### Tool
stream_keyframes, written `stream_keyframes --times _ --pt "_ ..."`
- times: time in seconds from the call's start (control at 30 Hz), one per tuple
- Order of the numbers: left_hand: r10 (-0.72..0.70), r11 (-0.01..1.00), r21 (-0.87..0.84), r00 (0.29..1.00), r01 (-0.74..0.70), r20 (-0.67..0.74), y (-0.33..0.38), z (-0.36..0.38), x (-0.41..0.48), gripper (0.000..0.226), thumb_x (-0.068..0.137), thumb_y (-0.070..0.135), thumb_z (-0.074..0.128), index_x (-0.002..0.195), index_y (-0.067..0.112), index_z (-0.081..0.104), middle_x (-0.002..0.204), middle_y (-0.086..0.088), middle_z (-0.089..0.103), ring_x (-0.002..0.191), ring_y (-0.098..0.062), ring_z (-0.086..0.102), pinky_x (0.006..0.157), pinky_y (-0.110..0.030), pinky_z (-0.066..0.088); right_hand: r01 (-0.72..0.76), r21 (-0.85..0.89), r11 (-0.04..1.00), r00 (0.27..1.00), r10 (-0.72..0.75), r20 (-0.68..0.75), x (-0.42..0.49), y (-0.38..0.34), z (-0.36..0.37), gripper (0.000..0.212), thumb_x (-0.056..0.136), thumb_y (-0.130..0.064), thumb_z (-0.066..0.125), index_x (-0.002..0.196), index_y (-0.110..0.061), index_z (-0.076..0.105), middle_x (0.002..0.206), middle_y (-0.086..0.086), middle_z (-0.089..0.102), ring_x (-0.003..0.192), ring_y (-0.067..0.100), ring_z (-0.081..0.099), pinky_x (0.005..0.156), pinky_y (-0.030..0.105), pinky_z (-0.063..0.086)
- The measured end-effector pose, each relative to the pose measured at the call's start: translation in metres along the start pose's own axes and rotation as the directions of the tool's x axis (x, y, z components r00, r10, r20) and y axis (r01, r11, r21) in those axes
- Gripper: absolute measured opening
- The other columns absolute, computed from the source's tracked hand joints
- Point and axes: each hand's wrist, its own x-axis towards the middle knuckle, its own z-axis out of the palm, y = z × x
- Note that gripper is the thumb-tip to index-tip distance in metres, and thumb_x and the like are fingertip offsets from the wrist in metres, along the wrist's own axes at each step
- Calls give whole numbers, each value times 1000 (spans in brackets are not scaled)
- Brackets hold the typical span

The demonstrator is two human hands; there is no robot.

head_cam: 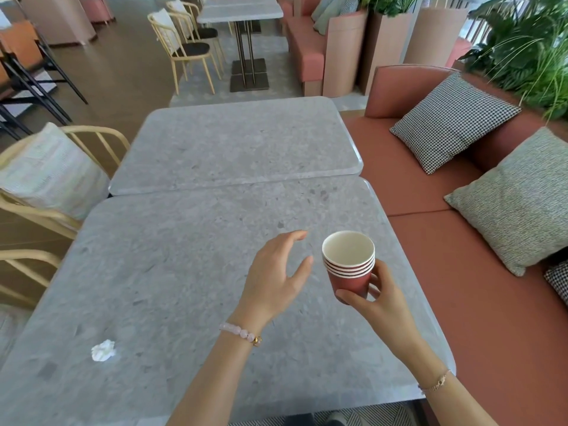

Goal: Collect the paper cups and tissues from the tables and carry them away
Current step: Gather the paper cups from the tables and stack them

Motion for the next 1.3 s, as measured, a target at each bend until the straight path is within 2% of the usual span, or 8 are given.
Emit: stream_keyframes --times 0.17,0.4,0.63,0.77,1.0,1.1,1.17,1.3 --pt "110 971 225 989 -85 -101 0 0 -3 40 86 36 48 115 12 61 113 1 66 106 -21 60 93 -35 43 25 11 1000 999 -25 -23 1 -8 -6 62 69 -14 82 119 -30 51 111 -16 62 105 -1 57 85 16 44" --pt "157 923 368 984 -115 -85 -1 0 -7 40 85 36 47 110 9 65 104 -3 69 96 -24 65 86 -39 49 55 37 998 998 -53 -45 0 -21 -14 63 68 -13 82 120 -31 51 110 -16 62 103 -4 58 73 5 46" --pt "117 932 354 987 -72 -106 3 -1 -12 44 86 39 45 114 11 63 108 -1 68 101 -21 63 91 -35 44 91 23 996 995 -90 -40 1 -29 -22 62 68 -14 82 109 -46 49 109 -19 61 100 -13 56 70 2 45" --pt "67 955 297 987 -21 -146 8 -1 -15 40 86 36 53 117 13 60 113 1 66 107 -19 60 95 -29 36 117 27 993 993 -116 -28 5 -32 -29 61 69 -12 82 113 -40 50 111 -18 61 101 -10 56 72 6 46" --pt "-11 974 217 967 69 -255 27 5 -26 40 84 38 57 117 16 59 115 7 64 108 -14 57 95 -26 36 128 29 991 989 -130 65 9 -31 -41 66 68 -14 83 122 -32 50 113 -16 61 105 0 58 74 12 44" --pt "-56 978 175 955 111 -293 33 10 -36 40 82 40 57 117 18 59 116 10 63 110 -8 55 95 -23 36 135 36 990 985 -138 108 9 -29 -45 65 68 -14 83 120 -34 50 110 -17 62 101 -8 58 72 10 45" --pt "-84 980 148 946 135 -312 35 13 -43 41 82 42 57 117 20 58 116 13 62 109 -2 52 95 -18 34 130 53 990 980 -137 143 7 -28 -45 65 68 -11 82 119 -33 49 109 -18 61 98 -13 57 69 7 46" --pt "-145 977 92 917 191 -371 37 13 -62 40 81 41 58 116 23 58 113 19 58 105 13 41 92 0 23 143 80 986 963 -158 217 6 -23 -40 65 68 -6 82 123 -23 50 110 -9 63 100 -1 60 70 4 46"
